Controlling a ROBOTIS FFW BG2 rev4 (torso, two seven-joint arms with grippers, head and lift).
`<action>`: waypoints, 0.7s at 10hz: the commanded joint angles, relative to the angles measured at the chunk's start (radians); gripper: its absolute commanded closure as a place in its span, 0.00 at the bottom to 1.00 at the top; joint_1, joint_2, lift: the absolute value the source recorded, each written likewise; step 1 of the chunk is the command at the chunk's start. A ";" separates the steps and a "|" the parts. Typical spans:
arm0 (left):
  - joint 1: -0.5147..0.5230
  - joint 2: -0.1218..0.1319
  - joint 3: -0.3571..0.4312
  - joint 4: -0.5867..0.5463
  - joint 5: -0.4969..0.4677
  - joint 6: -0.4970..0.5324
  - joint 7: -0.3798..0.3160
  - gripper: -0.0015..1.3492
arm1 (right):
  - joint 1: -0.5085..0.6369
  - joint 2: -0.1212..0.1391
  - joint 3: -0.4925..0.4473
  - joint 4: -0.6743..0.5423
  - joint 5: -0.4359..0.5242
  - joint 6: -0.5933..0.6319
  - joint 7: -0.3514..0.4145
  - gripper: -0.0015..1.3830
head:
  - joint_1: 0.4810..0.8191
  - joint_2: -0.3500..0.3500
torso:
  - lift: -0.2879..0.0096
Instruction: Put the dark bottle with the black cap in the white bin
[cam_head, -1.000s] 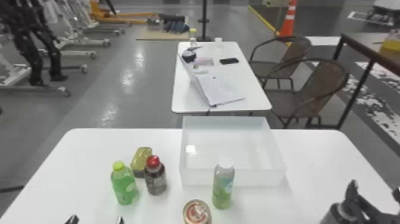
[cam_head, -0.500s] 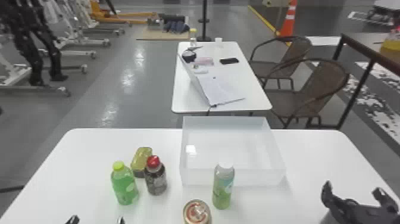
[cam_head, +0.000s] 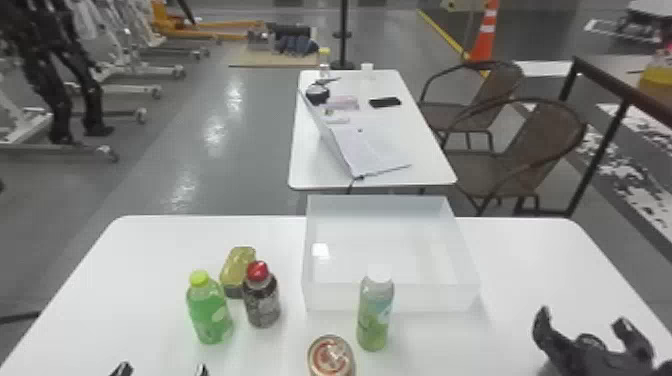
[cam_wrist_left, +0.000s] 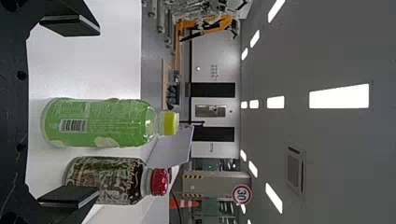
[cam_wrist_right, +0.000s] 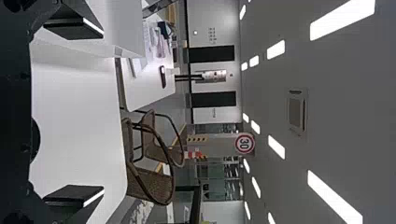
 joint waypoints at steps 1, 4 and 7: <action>0.000 -0.004 0.000 0.000 0.000 0.000 -0.001 0.08 | 0.005 0.003 0.000 0.007 0.003 0.007 -0.005 0.10 | 0.20 0.50 | 0.63; -0.001 -0.004 -0.002 0.002 0.003 -0.002 -0.001 0.08 | 0.017 0.009 0.000 0.022 -0.003 0.022 -0.010 0.10 | 0.20 0.50 | 0.63; -0.006 -0.004 -0.002 0.011 0.009 -0.006 0.000 0.08 | 0.028 0.009 0.000 0.050 -0.015 0.030 -0.016 0.10 | 0.20 0.50 | 0.63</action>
